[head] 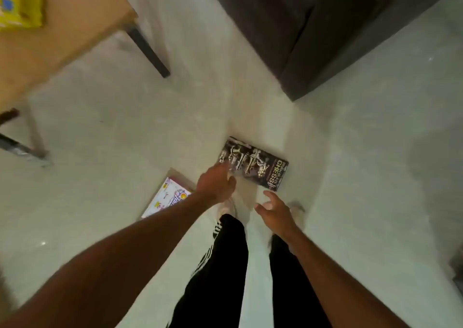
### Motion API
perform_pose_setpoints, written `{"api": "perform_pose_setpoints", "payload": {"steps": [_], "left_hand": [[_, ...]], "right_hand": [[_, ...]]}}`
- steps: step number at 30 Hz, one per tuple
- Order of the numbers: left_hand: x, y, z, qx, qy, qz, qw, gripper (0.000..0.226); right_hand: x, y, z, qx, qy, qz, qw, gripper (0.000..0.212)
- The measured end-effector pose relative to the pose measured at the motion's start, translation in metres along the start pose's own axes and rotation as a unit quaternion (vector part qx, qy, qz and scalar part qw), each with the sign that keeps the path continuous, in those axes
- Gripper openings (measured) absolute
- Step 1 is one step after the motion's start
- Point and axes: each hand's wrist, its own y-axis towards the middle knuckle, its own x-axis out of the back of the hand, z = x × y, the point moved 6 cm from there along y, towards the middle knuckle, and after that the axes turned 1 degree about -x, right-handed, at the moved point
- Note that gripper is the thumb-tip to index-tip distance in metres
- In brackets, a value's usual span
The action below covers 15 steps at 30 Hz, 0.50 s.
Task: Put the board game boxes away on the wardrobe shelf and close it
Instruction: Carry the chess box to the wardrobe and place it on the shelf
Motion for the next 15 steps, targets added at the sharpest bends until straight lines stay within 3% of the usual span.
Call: {"api": "perform_pose_setpoints", "payload": {"steps": [3,6,9,12,15], "left_hand": [[-0.056,0.106,0.018,0.006,0.062,0.02,0.998,0.037],[-0.107,0.19,0.034,0.016,0.112,0.033,0.993,0.053],[-0.157,0.264,0.045,-0.031,0.169,0.024,0.985,0.068],[-0.185,0.308,0.051,-0.066,0.205,0.046,0.975,0.083],[-0.195,0.322,0.054,-0.089,0.245,0.044,0.964,0.082]], "right_hand": [[-0.025,0.1,-0.034,-0.004,0.004,0.027,1.0,0.065],[-0.05,0.186,-0.072,0.014,-0.028,0.062,0.998,0.072],[-0.066,0.256,-0.115,0.003,-0.033,0.056,0.998,0.077],[-0.073,0.29,-0.138,-0.001,-0.005,0.028,1.0,0.079],[-0.074,0.292,-0.147,0.014,0.026,-0.004,1.0,0.081]]}}
